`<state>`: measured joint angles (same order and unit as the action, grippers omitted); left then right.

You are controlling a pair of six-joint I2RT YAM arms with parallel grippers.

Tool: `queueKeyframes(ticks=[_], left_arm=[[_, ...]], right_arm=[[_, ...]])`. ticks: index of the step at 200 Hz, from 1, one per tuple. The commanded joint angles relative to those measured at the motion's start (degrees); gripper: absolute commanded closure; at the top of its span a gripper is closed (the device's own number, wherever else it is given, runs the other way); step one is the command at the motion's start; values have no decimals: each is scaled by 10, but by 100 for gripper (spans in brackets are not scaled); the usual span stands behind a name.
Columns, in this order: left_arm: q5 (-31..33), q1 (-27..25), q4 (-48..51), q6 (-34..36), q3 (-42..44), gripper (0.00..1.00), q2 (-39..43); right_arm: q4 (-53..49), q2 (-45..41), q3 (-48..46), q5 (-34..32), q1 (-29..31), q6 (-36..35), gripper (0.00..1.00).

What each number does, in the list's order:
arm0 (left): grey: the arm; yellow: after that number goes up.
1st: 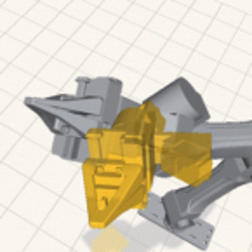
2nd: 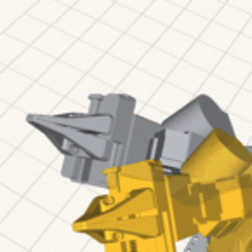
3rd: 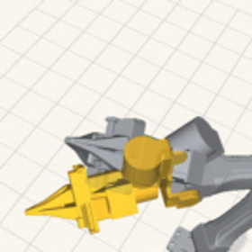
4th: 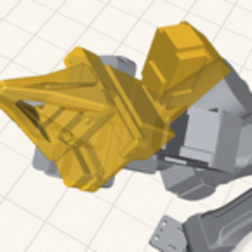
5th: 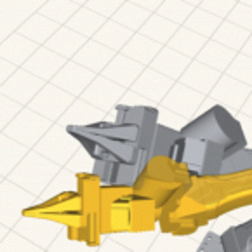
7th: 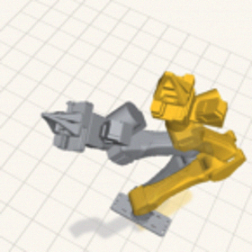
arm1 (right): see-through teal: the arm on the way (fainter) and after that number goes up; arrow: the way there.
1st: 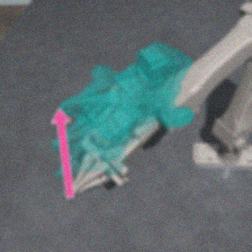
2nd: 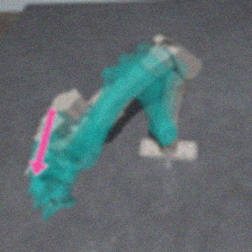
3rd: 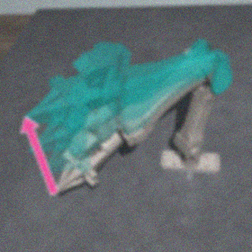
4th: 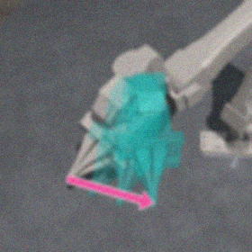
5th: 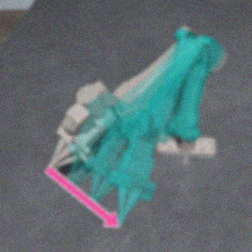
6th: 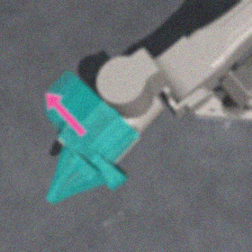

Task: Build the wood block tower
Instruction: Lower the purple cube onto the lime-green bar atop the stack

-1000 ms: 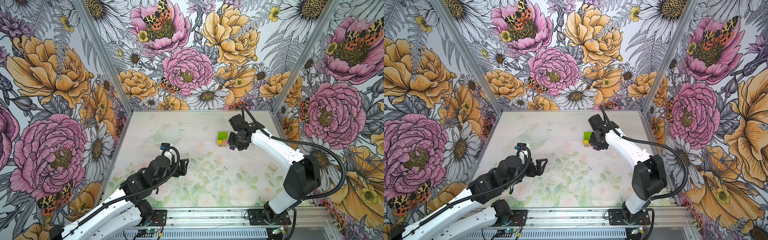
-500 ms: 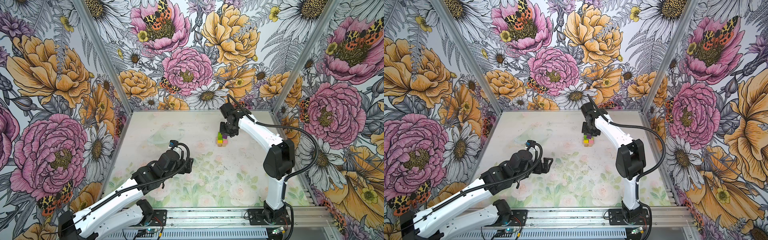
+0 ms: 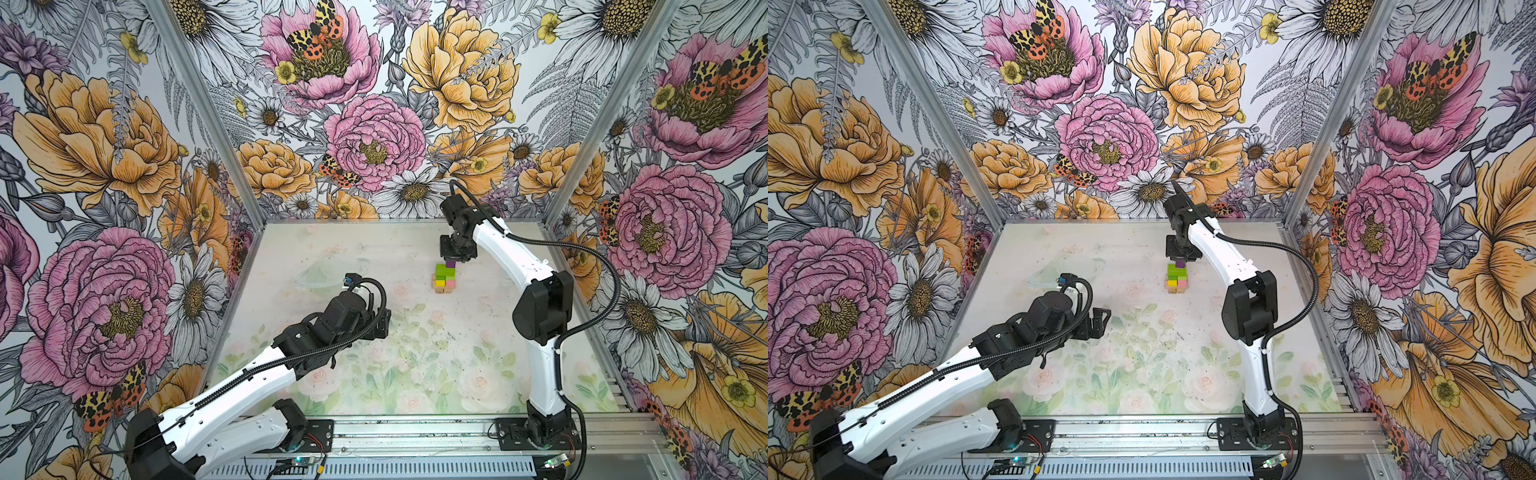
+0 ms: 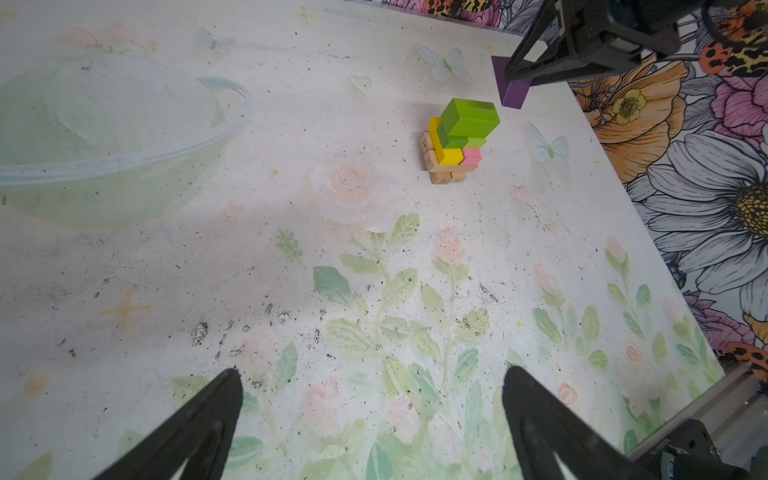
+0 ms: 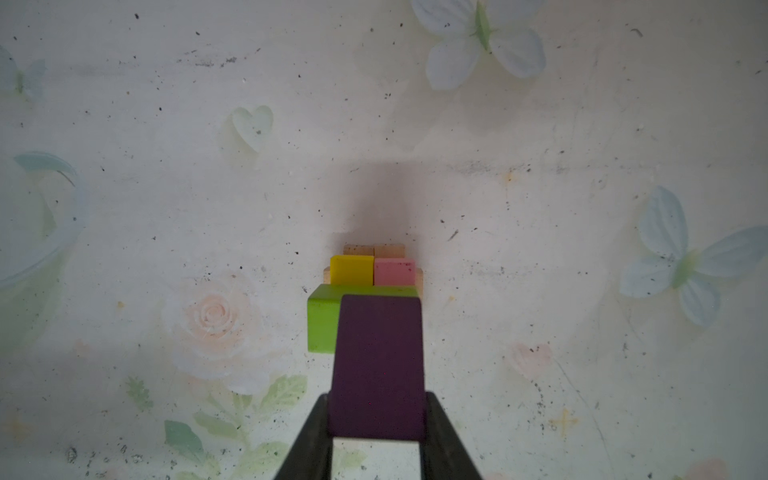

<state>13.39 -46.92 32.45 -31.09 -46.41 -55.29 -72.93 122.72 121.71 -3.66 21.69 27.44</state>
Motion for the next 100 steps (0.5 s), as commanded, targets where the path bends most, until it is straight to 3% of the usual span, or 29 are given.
queueKeyframes(ticks=[1,100], left_arm=[[-10,6,-21,8,-18,1,-4],[-30,12,-32,9,-21,1,-21]], right_arm=[[-8,8,11,-5,-3,-12,74],[-1,22,1,26,7,-5,74]])
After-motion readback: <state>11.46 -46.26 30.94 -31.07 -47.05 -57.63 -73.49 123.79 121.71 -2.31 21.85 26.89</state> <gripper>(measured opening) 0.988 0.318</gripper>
